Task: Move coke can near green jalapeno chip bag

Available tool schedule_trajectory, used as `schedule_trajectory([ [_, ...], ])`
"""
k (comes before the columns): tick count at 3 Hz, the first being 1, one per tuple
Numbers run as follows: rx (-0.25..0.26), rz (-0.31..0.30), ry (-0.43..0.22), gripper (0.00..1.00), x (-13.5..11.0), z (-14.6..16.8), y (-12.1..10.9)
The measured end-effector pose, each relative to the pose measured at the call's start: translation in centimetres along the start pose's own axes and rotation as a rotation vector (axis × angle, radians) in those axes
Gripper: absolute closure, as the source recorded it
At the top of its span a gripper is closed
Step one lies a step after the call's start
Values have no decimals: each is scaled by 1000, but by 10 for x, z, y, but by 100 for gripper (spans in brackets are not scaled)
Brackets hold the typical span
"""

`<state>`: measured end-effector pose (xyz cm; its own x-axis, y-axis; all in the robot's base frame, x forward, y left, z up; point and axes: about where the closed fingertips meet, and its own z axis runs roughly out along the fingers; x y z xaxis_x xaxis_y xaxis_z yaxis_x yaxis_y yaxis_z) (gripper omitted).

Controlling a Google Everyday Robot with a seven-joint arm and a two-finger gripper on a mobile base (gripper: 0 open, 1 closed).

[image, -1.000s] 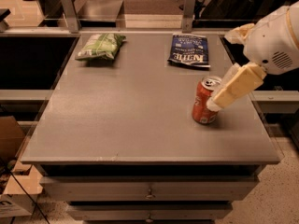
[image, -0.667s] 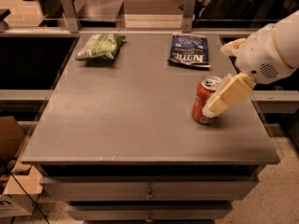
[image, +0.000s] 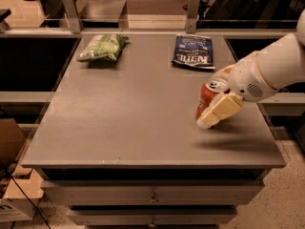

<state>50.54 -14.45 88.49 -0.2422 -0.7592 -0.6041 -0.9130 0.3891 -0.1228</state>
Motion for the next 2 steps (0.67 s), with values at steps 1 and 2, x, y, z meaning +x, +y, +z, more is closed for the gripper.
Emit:
schedule_trajectory([
  [1, 0, 11, -7, 38, 2, 6, -3],
  [2, 32, 0, -24, 62, -9, -4, -9],
])
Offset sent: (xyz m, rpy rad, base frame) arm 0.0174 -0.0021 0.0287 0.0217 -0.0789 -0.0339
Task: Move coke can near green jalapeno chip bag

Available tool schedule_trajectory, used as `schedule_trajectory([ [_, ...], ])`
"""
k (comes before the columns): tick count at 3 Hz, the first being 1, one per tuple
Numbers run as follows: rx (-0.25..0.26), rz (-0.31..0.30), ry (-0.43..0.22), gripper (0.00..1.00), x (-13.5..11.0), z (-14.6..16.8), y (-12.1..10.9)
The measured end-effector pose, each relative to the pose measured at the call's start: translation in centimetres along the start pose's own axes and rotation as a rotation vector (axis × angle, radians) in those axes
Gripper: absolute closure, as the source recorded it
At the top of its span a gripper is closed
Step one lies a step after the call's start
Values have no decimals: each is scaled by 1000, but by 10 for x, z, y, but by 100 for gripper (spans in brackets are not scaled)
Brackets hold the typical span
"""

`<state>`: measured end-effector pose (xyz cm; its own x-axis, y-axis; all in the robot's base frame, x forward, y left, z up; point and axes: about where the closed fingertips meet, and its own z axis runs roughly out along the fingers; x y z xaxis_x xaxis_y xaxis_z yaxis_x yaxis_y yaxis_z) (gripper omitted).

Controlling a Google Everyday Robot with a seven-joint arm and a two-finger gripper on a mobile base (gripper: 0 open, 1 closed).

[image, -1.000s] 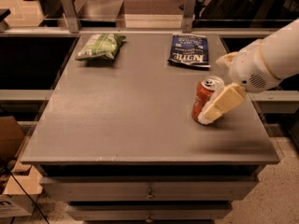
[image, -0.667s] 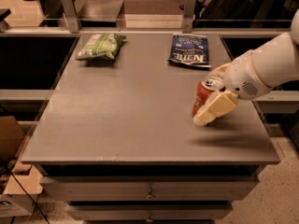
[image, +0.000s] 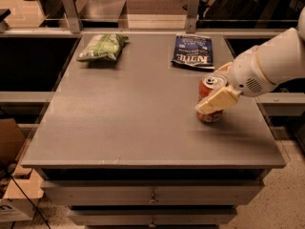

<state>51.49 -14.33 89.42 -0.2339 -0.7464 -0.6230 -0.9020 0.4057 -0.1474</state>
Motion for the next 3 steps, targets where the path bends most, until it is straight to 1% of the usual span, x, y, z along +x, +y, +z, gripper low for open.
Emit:
schedule_trajectory([
  [1, 26, -36, -79, 85, -36, -11, -10],
  [2, 26, -39, -84, 100, -39, -13, -9],
  [3, 25, -36, -83, 100, -39, -12, -9],
])
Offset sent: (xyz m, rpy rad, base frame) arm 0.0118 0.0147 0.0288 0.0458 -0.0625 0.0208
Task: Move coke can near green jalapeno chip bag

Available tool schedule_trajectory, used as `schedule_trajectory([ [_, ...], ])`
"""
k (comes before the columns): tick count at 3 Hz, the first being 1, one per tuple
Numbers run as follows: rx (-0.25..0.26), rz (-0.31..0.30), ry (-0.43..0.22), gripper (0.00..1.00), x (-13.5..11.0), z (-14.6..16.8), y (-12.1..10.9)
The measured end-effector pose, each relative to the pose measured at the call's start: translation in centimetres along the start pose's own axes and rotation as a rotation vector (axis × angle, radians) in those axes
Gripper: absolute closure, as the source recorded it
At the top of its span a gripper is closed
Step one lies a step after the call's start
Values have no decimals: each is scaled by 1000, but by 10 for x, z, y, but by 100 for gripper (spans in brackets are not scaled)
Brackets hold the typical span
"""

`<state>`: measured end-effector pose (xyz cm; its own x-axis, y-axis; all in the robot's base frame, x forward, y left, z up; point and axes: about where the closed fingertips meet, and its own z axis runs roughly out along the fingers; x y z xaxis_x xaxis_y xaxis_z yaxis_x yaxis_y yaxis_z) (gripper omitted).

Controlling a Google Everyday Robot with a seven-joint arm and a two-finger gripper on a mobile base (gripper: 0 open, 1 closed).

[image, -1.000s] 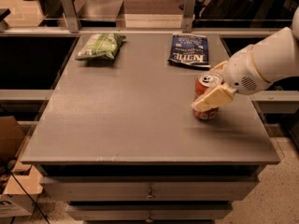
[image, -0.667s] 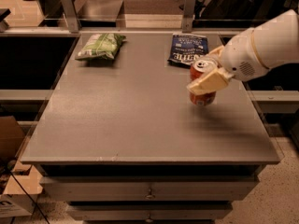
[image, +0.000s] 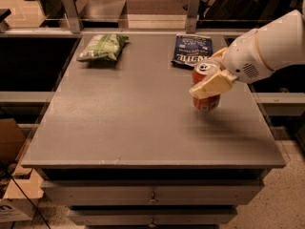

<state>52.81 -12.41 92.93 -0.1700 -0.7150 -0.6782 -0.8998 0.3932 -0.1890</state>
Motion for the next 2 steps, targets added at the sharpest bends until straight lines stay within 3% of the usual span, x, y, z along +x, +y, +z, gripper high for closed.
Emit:
schedule_trajectory([
  [1, 25, -1, -42, 100, -24, 20, -14],
  [2, 37, -19, -113, 100, -66, 53, -38],
])
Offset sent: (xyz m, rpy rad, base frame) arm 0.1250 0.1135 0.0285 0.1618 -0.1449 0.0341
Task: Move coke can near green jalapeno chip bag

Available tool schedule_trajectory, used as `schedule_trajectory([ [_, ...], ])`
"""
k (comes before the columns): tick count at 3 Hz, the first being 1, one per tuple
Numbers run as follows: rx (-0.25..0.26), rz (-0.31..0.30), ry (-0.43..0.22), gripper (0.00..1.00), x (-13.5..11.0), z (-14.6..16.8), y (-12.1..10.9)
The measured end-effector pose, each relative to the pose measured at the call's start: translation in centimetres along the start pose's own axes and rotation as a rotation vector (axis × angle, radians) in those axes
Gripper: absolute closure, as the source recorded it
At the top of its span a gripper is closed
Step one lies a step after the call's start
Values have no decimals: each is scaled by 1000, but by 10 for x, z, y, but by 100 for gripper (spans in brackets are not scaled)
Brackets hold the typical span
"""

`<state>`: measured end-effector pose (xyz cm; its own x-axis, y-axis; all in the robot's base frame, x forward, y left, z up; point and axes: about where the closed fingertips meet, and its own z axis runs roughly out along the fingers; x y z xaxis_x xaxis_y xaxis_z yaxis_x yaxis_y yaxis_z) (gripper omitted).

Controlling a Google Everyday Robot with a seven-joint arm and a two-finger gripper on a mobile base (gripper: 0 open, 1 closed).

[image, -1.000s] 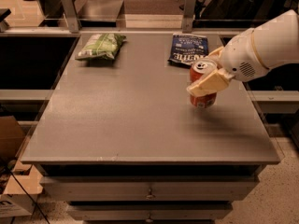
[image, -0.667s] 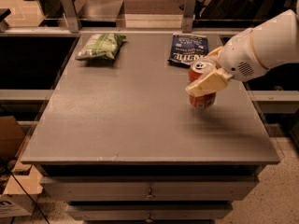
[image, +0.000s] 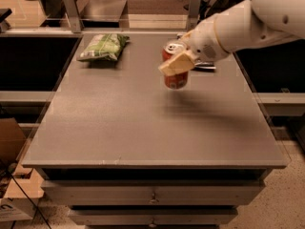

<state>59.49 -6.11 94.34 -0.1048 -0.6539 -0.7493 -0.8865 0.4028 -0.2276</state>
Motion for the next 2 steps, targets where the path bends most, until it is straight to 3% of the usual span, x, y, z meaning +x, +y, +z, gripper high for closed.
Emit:
schedule_trajectory([
  [2, 37, 1, -94, 100, -58, 81, -45],
])
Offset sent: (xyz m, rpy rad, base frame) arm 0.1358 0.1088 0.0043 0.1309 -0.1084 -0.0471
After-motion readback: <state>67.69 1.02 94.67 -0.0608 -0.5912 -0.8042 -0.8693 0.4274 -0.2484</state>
